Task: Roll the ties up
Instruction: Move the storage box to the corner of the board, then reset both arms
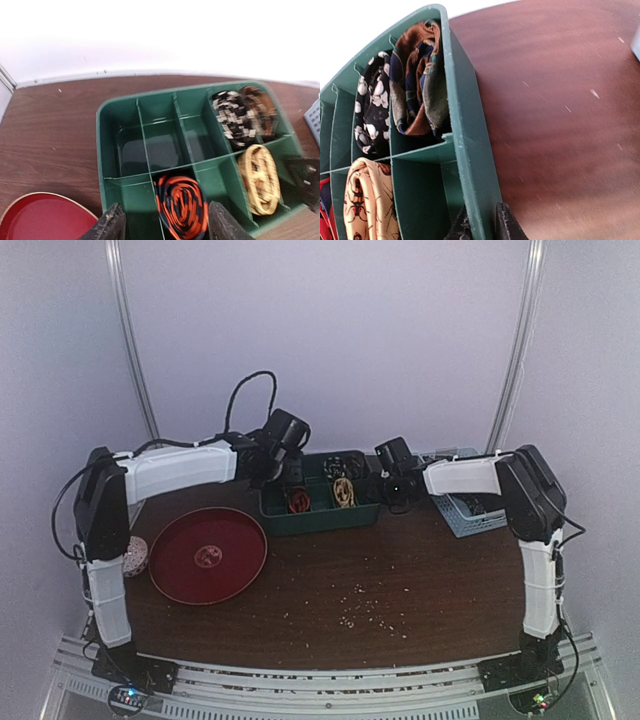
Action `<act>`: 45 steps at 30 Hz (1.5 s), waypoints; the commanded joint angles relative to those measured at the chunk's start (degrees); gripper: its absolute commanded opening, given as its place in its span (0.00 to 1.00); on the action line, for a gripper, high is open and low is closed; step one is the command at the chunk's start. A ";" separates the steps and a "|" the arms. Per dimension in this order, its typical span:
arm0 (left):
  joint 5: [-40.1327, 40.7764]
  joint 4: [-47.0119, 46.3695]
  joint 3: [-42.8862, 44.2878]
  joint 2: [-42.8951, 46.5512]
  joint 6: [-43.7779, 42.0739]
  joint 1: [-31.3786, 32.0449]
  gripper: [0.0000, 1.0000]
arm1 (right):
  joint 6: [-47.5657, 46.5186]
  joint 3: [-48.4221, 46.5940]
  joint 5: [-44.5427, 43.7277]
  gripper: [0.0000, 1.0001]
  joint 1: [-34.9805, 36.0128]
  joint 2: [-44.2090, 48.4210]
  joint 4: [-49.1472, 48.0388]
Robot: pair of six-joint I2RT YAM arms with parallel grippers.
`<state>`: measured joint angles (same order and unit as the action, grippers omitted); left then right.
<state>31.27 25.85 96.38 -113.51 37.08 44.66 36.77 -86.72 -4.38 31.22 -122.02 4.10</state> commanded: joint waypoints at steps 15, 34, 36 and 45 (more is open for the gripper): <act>-0.34 -3.96 -17.24 25.17 -7.53 0.07 0.97 | -5.01 -24.99 0.73 0.52 0.33 -6.07 8.87; -24.68 -8.76 -36.57 50.01 -9.29 0.07 0.98 | -1.73 24.63 -4.05 1.00 5.71 52.32 12.93; -26.33 -11.33 -39.91 53.67 -8.83 0.07 0.98 | -0.68 27.75 -4.29 1.00 5.78 57.67 14.62; -28.10 -14.34 -45.30 60.73 -7.31 0.07 0.98 | 3.03 35.17 -6.41 1.00 5.82 75.84 20.37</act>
<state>5.04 16.03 51.92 -54.28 29.23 44.73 37.36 -53.65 -8.67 36.95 -49.98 21.30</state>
